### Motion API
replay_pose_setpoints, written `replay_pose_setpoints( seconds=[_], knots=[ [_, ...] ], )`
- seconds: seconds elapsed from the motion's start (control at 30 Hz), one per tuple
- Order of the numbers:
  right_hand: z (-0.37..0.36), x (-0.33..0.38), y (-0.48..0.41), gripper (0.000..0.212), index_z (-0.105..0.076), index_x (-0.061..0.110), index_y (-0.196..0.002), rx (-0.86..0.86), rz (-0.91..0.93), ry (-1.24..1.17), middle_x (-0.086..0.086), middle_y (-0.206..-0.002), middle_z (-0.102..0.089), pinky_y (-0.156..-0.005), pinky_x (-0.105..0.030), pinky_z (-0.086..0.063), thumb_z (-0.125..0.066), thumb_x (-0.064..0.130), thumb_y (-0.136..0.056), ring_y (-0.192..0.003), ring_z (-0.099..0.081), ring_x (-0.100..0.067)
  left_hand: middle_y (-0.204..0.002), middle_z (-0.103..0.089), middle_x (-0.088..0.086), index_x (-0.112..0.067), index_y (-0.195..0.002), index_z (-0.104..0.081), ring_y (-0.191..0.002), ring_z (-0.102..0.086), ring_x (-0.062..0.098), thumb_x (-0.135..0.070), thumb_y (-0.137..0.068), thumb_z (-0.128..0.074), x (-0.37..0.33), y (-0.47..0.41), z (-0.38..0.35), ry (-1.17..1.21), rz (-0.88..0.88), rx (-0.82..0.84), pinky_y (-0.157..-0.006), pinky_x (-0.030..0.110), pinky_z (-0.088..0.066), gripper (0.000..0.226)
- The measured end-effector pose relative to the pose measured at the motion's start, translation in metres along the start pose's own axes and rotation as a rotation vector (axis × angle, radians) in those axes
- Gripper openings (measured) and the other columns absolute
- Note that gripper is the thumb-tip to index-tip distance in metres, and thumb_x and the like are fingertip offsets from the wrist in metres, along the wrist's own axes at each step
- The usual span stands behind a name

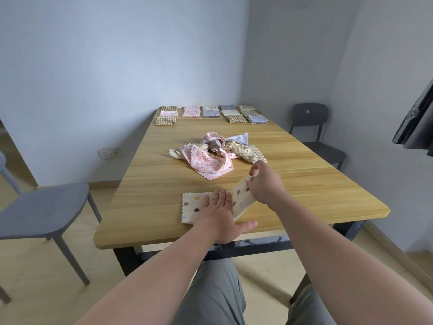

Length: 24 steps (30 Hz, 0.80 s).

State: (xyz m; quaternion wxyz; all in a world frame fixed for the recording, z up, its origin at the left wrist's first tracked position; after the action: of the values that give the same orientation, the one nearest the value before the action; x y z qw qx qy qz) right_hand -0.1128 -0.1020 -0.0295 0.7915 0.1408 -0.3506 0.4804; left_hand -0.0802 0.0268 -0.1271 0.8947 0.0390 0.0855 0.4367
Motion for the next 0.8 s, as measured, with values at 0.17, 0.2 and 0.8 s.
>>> replay_pose_setpoints(
  seconds=[0.17, 0.2, 0.8],
  knots=[
    [-0.007, 0.025, 0.007, 0.025, -0.071, 0.01, -0.109, -0.012, 0.144, 0.067, -0.01, -0.104, -0.071, -0.06, -0.025, -0.042, -0.048, 0.006, -0.098, -0.081, -0.059, -0.02, -0.168, 0.018, 0.009, -0.007, -0.158, 0.016, -0.154, 0.02, 0.024, -0.092, -0.081, -0.015, -0.002, 0.002, 0.001, 0.009, -0.005, -0.002, -0.125, 0.048, 0.009, 0.119],
    [-0.01, 0.029, 0.008, 0.027, -0.072, 0.009, -0.113, -0.011, 0.168, 0.066, -0.01, -0.107, -0.072, -0.065, -0.026, -0.045, -0.048, 0.007, -0.099, -0.085, -0.061, -0.02, -0.168, 0.018, 0.009, -0.007, -0.158, 0.017, -0.154, 0.02, 0.023, -0.092, -0.082, -0.015, -0.001, 0.002, 0.001, 0.014, -0.007, -0.003, -0.125, 0.048, 0.01, 0.118],
    [-0.033, 0.046, 0.018, 0.061, -0.042, 0.009, -0.151, 0.137, 0.187, 0.077, -0.013, -0.093, -0.069, -0.038, -0.019, -0.039, -0.047, -0.002, -0.091, -0.055, -0.052, -0.015, -0.168, -0.012, -0.011, -0.024, -0.162, -0.017, -0.153, -0.022, 0.016, -0.058, -0.093, -0.06, 0.095, 0.028, 0.039, 0.294, -0.059, -0.149, -0.124, 0.038, -0.022, 0.088]
  ],
)
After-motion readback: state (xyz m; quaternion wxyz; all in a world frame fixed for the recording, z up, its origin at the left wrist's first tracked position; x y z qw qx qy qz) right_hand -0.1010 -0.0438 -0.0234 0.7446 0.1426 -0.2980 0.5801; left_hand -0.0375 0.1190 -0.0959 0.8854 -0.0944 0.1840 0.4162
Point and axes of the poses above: each hand's wrist, its own y-axis away from the middle knuckle, its own z-axis out of the back of the hand, x = y × z, the point moved 7 cm from there along -y, towards the middle knuckle
